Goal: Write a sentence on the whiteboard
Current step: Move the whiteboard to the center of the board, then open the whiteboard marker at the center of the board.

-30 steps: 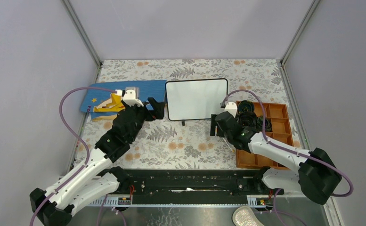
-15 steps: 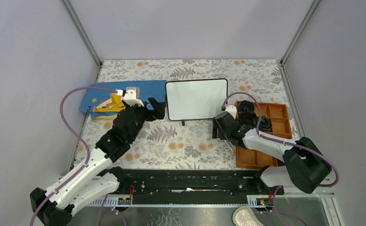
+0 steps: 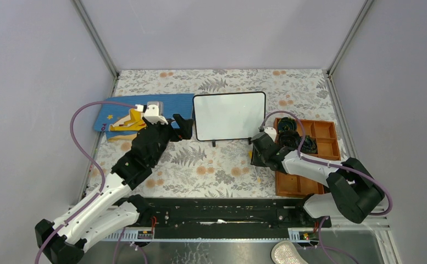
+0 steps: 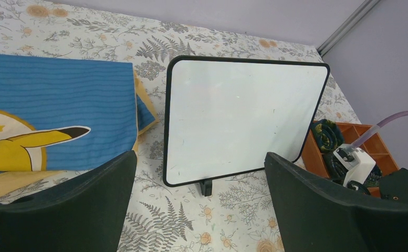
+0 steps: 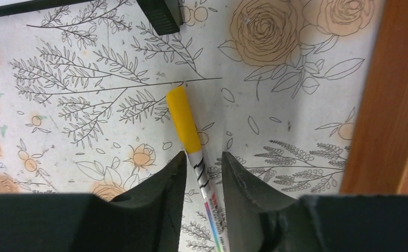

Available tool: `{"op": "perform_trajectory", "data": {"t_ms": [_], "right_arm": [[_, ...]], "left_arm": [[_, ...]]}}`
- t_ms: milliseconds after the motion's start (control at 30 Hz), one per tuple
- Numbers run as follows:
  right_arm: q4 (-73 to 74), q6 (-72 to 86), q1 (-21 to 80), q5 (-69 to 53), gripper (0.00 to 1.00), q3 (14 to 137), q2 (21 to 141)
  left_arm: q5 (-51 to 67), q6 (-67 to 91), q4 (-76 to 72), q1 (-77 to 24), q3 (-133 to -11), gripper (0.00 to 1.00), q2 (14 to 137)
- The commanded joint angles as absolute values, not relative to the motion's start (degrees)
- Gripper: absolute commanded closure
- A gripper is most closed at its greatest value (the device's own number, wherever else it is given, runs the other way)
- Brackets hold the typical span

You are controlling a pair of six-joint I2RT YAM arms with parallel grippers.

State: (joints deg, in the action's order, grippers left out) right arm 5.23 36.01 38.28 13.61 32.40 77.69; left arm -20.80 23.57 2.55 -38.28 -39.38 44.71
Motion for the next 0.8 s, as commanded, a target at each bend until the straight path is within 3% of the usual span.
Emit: {"op": "perform_trajectory", "data": {"t_ms": [0,233,767], "right_arm": [[8.82,38.8,39.35,11.65,0.64,34.7,79.01],[15.39,34.06,39.84,14.41,0.45,38.01,76.92],[21.56,28.24,41.04,13.26,0.46,41.25,81.72]], "left_arm": [[-20.9,22.85,-0.27,-38.76,-39.69,0.01,44.51],[-21.17,22.94,-0.11,-38.75,-39.69,0.01,44.58],[-21.14,22.94,-0.09,-38.76,-39.86,0.01,44.34]]}}
